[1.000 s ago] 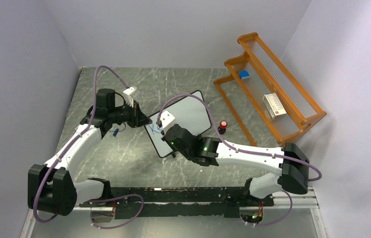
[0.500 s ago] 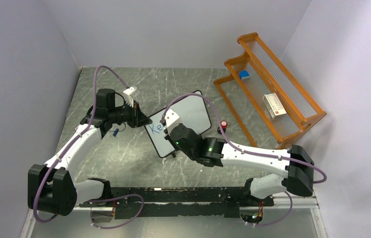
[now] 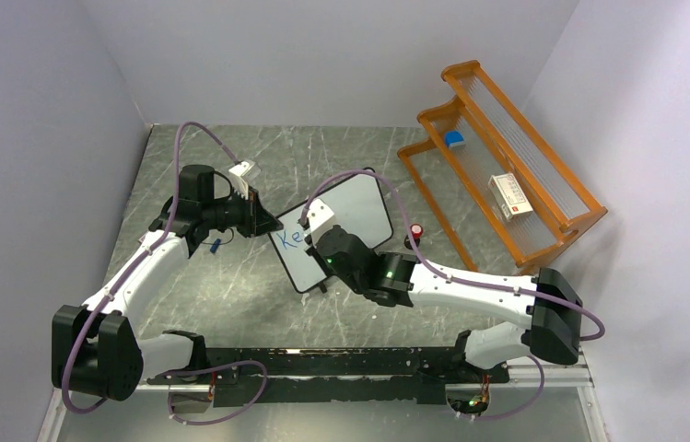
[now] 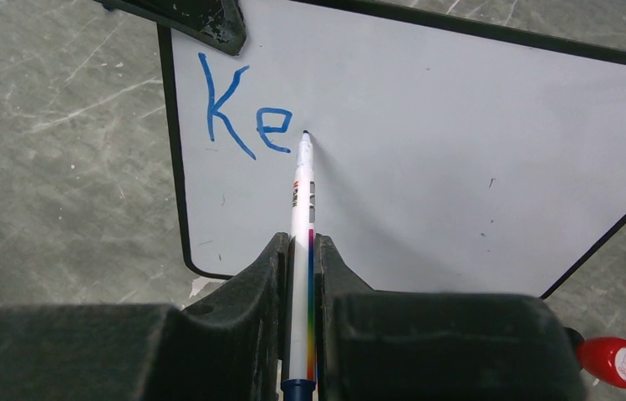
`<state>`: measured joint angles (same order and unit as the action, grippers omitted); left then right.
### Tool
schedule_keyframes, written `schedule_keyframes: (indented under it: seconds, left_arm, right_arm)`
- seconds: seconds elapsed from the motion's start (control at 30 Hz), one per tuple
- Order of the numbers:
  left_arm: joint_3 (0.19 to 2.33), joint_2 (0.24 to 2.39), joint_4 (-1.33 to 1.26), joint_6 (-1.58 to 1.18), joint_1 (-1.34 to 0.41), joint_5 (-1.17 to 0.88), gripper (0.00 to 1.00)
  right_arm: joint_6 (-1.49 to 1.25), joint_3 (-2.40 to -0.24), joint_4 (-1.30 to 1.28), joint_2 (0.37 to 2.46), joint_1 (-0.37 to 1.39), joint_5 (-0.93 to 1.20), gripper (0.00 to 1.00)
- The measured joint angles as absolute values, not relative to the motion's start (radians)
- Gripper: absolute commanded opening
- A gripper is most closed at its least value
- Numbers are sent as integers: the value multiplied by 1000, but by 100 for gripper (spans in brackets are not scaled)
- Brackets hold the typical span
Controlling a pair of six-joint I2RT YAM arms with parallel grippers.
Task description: Write a sentence on the whiteboard
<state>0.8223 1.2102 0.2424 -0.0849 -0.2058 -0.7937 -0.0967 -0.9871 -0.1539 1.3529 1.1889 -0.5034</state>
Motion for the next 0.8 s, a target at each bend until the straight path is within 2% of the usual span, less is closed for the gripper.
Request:
schedule_keyframes:
  seconds: [0.8]
  left_arm:
    - [822,1210,243,-84,-206,-793,5]
  right_arm:
    - [-102,-987,-154,1361,1167,-514,0]
